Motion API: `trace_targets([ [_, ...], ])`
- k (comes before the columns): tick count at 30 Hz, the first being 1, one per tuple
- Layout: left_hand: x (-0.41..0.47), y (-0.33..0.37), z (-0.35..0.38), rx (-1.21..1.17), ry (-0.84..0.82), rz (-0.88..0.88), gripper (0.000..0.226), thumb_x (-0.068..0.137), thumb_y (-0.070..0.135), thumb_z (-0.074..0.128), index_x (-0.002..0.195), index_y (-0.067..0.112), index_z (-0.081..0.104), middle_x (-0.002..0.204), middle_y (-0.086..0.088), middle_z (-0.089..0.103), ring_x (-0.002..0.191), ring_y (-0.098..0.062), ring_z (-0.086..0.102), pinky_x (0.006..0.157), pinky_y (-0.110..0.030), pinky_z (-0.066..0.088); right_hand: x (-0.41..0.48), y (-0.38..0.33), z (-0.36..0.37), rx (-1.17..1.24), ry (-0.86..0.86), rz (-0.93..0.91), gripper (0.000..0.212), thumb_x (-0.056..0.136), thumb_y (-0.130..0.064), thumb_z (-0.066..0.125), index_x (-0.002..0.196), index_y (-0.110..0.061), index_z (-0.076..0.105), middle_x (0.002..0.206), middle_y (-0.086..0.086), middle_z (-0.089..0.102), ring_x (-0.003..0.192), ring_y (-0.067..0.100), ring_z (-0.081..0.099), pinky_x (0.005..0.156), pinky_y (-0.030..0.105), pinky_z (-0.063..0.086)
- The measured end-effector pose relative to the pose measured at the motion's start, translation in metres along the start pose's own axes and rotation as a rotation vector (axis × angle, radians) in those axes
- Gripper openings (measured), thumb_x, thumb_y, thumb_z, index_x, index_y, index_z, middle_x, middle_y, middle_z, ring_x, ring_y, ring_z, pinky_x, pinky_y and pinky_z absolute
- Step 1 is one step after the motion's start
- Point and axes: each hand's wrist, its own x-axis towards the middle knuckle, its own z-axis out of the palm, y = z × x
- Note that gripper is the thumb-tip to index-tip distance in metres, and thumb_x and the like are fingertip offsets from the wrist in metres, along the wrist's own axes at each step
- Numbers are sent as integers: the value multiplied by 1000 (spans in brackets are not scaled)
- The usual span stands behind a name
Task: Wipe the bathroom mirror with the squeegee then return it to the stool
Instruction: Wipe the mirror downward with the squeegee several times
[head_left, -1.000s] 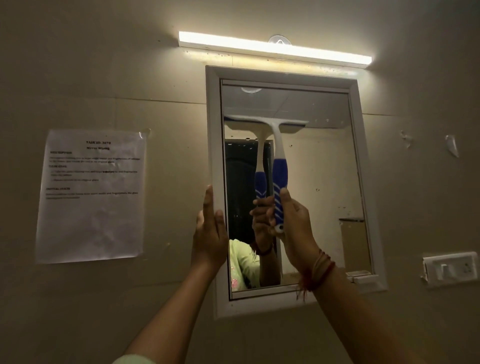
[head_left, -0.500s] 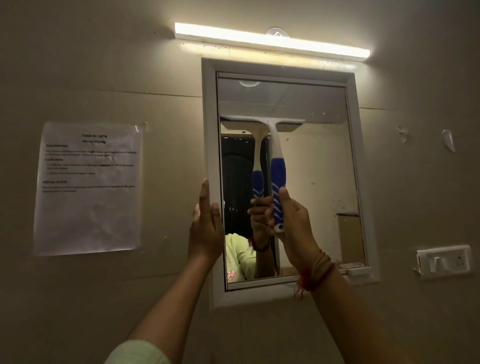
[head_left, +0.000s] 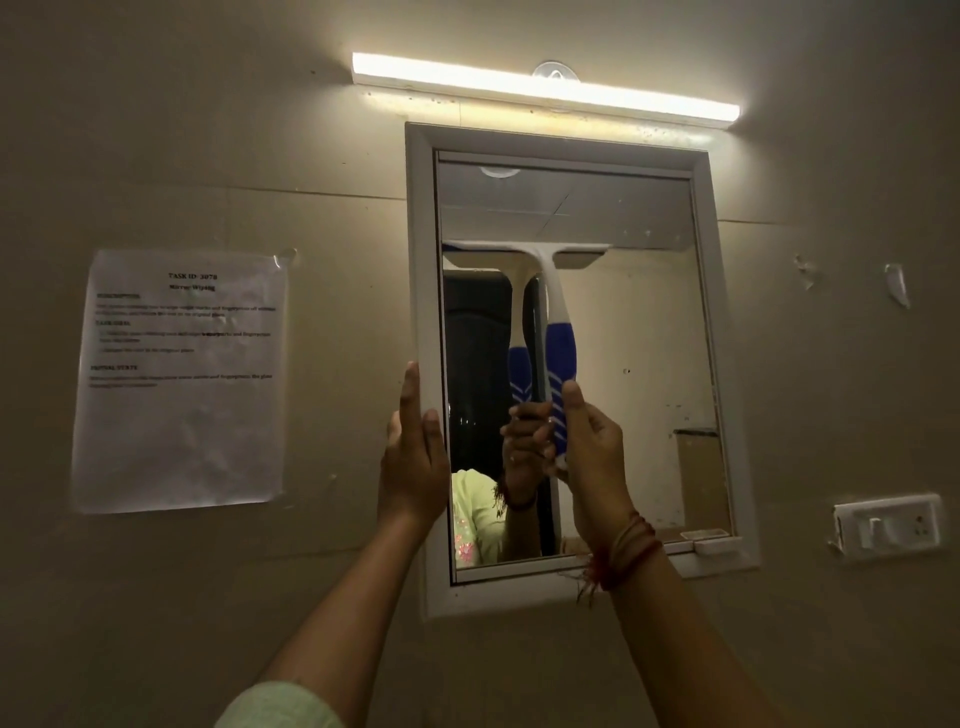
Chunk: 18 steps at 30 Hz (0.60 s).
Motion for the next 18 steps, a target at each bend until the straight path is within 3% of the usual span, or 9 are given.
trace_targets([
  [3, 3, 0, 1, -5, -1, -19, 49, 96, 41, 19, 141, 47, 1, 143, -16, 34, 52, -7, 47, 49, -18, 36, -25, 17, -4, 82, 20, 67, 37, 84, -49, 47, 84, -18, 67, 70, 2, 70, 68, 20, 65, 65, 34, 54],
  [7, 3, 1, 0, -4, -18, -34, 49, 96, 40, 19, 141, 46, 1, 140, -17, 36, 51, -8, 47, 48, -17, 35, -59, 39, -12, 124, -1, 99, 37, 71, -56, 52, 73, -23, 70, 57, -6, 66, 48, 2, 58, 42, 15, 47],
  [11, 2, 4, -3, -4, -16, -22, 49, 95, 42, 18, 140, 48, -1, 136, -20, 41, 51, -7, 47, 48, -19, 38, -49, 24, -6, 139, -5, 116, 39, 74, -53, 53, 78, -18, 70, 66, 2, 69, 64, 17, 62, 53, 25, 51],
  [13, 2, 6, -4, -9, -17, -22, 49, 95, 42, 18, 139, 48, -1, 141, -19, 36, 56, -7, 48, 50, -24, 43, -39, 13, -3, 129, 4, 94, 39, 74, -54, 53, 76, -18, 67, 63, 1, 69, 59, 14, 62, 51, 23, 49],
  [15, 2, 6, -3, -6, -14, -27, 49, 95, 41, 18, 140, 46, 0, 140, -20, 37, 57, -7, 48, 50, -21, 37, -37, 11, -2, 138, 10, 86, 37, 73, -54, 54, 72, -19, 68, 56, -2, 66, 48, 8, 58, 44, 19, 47],
  [18, 2, 6, -3, -19, -21, -23, 49, 95, 40, 18, 140, 43, 1, 138, -20, 39, 56, -7, 47, 51, -17, 33, -50, 23, -9, 184, 7, 141, 37, 76, -50, 54, 74, -17, 72, 63, 2, 67, 59, 16, 61, 50, 25, 48],
])
